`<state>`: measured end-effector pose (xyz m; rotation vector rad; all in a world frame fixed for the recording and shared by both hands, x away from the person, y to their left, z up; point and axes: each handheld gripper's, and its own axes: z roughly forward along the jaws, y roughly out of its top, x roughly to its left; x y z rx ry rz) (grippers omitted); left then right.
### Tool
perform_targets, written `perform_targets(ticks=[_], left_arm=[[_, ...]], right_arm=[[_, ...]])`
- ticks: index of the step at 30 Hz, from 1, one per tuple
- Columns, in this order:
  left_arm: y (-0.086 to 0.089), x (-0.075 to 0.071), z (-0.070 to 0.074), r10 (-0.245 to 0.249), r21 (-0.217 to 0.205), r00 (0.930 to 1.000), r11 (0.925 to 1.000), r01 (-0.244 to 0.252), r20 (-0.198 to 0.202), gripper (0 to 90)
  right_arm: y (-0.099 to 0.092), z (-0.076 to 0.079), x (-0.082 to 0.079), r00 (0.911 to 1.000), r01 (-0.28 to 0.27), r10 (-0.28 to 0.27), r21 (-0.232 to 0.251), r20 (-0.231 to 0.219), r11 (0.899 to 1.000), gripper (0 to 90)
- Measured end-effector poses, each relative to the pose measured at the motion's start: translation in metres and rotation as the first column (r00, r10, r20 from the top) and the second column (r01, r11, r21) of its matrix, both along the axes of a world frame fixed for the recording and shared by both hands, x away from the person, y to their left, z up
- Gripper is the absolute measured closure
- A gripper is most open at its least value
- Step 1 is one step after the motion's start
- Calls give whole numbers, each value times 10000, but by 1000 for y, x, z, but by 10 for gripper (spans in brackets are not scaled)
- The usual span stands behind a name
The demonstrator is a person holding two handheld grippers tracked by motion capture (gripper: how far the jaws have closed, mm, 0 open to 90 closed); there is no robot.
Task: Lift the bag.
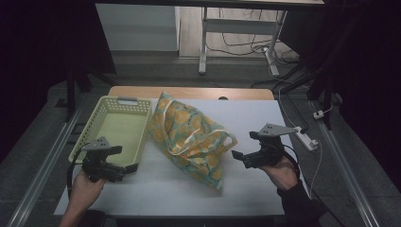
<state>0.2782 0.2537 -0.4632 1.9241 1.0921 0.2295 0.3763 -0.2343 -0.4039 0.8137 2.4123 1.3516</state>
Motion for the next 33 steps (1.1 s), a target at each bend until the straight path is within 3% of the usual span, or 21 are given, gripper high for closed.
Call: perform_targets(ticks=[19, 29, 33], left_arm=[[17, -43, -27, 719, -71, 9974, 9974, -720, -88, 0], [25, -59, -40, 1105, 218, 9938, 9936, -1108, 150, 0], [30, -63, -46, 1228, 303, 9924, 9920, -1228, 4, 0]], right_arm=[[-25, -28, -31, 9989, 468, -467, -166, 73, 9988, 0], [-49, -48, -47, 9923, 1235, -1237, -184, -60, 9922, 0], [-58, -59, -54, 9873, 1589, -1590, -387, -8, 9865, 0]])
